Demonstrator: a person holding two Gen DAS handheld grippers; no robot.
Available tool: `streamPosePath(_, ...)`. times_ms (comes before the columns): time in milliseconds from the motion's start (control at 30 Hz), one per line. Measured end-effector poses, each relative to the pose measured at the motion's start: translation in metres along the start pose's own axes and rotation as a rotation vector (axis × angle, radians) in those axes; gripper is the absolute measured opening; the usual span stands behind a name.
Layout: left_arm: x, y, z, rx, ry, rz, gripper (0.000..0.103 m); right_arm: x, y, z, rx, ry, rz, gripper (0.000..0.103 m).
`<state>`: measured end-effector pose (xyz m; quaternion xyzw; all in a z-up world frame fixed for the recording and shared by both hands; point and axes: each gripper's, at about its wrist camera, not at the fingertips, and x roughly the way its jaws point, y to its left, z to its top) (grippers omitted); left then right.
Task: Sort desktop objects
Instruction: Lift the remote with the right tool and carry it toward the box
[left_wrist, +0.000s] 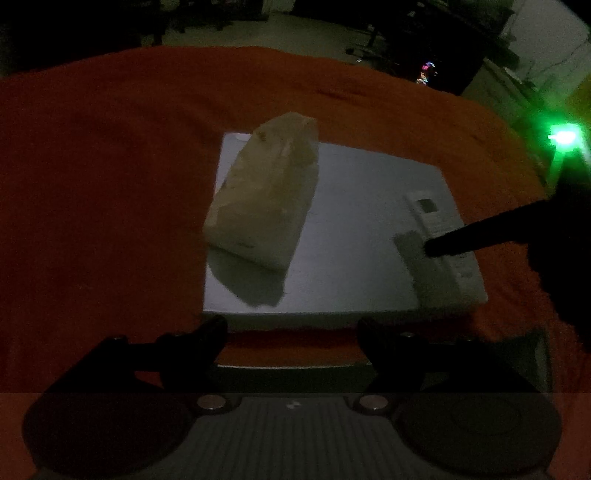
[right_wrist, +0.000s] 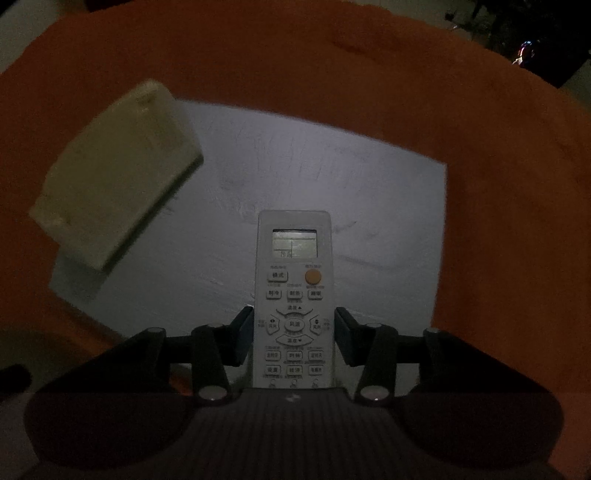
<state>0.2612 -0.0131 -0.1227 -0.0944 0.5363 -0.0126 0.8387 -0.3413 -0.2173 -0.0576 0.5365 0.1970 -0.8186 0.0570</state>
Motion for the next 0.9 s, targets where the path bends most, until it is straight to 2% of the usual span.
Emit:
streamPosePath(200,-0.006,-0.005,-0.002,0.008,0.002,-0.003,0.075,-0.026,-0.003,0.008,-0.017,-0.056,0.014,0.049)
streamPosePath(500,-0.058,-0.031,-0.025,0.095,-0.036,-0.098,0.075,-0.094,0.025,-0.063,-0.055,-0.101,0.117,0.049)
streamPosePath(600,-0.065,-0.038,-0.041,0.130,-0.023,-0.126,0.079,-0.106,0.040,-0.089,-0.079,-0.095,0.156,0.049)
streamPosePath(733,-0.058,-0.041,-0.067,0.191,0.058,-0.128,0.082,-0.105,0.060,-0.118,-0.115,-0.082,0.170,0.049)
streamPosePath(900,-0.044,-0.029,-0.097,0.206,0.106,-0.085,0.082,-0.080,0.079,-0.148,-0.170,-0.001,0.149,0.049)
